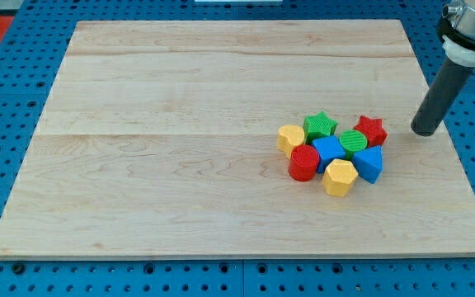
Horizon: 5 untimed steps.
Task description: Point your arm below yellow hexagon
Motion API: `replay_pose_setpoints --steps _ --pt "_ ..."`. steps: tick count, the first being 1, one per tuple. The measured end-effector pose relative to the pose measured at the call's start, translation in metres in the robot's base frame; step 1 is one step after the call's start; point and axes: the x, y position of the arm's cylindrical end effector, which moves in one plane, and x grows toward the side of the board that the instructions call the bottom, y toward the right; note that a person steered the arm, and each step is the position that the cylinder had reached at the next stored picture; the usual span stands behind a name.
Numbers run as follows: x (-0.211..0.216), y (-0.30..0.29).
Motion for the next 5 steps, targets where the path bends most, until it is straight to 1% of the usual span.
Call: replay_pose_setpoints --steps 5 --pt "-0.0115 0.0"
